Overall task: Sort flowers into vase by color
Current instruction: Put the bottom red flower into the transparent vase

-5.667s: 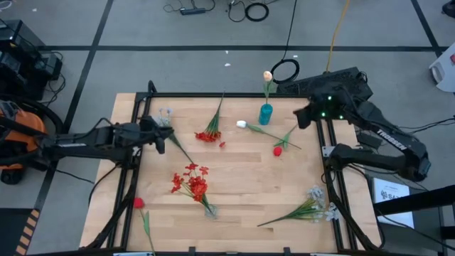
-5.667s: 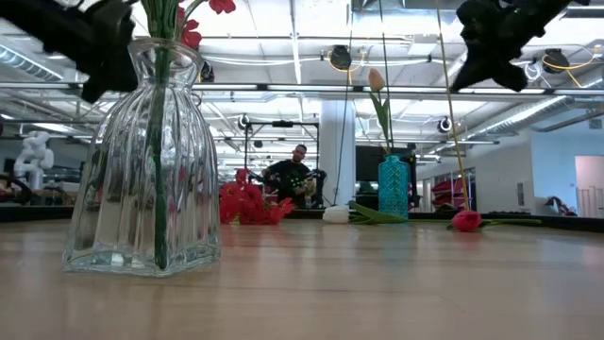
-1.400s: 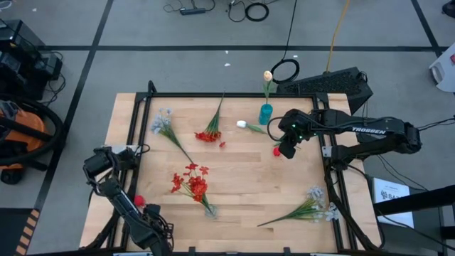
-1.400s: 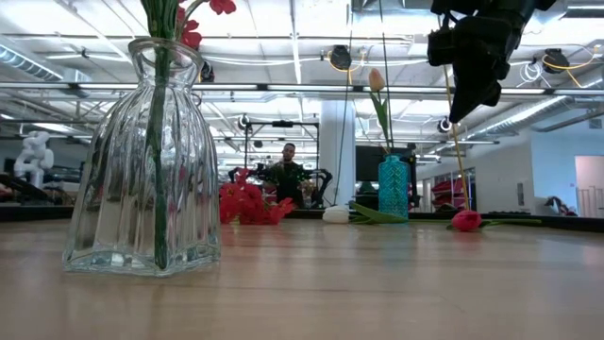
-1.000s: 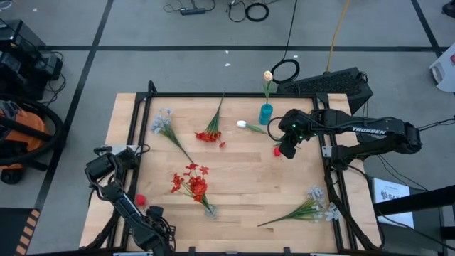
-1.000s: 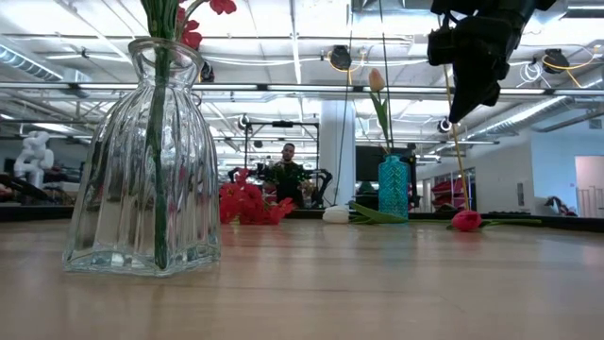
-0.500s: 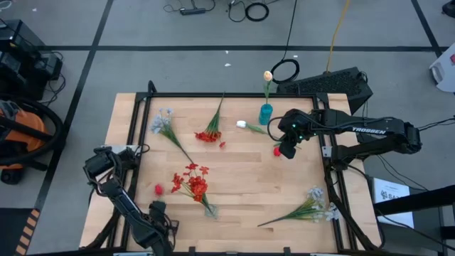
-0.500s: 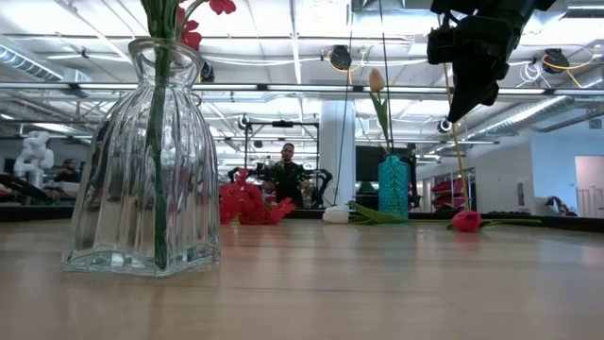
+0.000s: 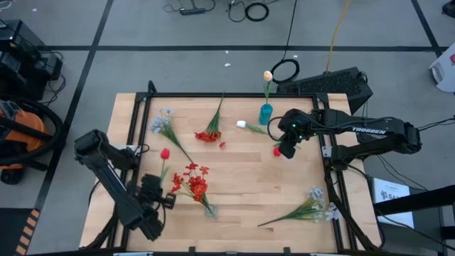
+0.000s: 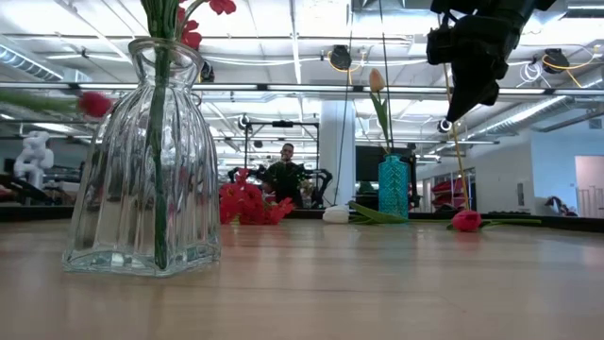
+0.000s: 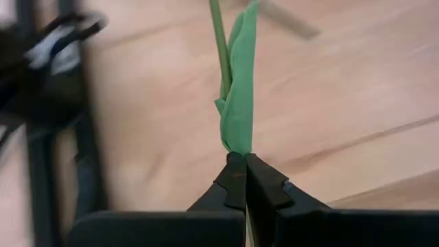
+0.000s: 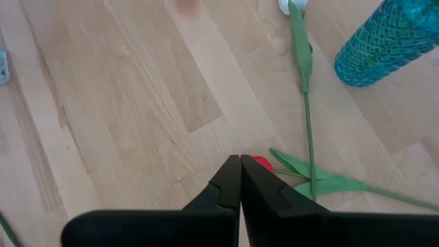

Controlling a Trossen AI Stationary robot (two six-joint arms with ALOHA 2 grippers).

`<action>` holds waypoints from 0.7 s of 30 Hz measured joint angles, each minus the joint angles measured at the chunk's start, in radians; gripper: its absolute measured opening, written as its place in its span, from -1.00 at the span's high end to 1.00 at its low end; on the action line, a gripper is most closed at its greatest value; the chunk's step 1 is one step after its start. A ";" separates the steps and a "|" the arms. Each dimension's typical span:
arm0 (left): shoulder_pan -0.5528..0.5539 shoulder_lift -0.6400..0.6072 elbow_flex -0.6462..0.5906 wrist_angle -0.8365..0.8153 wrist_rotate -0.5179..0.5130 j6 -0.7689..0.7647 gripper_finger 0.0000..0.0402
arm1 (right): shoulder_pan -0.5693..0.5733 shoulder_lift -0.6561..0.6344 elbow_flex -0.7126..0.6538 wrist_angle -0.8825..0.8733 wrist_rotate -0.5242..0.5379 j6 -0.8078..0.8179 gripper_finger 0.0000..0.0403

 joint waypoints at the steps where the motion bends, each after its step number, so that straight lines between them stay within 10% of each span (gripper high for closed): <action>1: 0.006 -0.025 -0.025 0.002 -0.054 0.005 1.00 | 0.000 0.000 0.000 0.000 0.000 0.013 1.00; 15: 0.164 -0.487 -0.324 -0.009 -0.534 0.125 1.00 | 0.000 0.000 0.000 0.028 0.000 0.226 1.00; 21: 0.214 -0.720 -0.388 -0.008 -0.795 0.469 1.00 | 0.000 0.000 0.000 0.066 0.004 0.275 1.00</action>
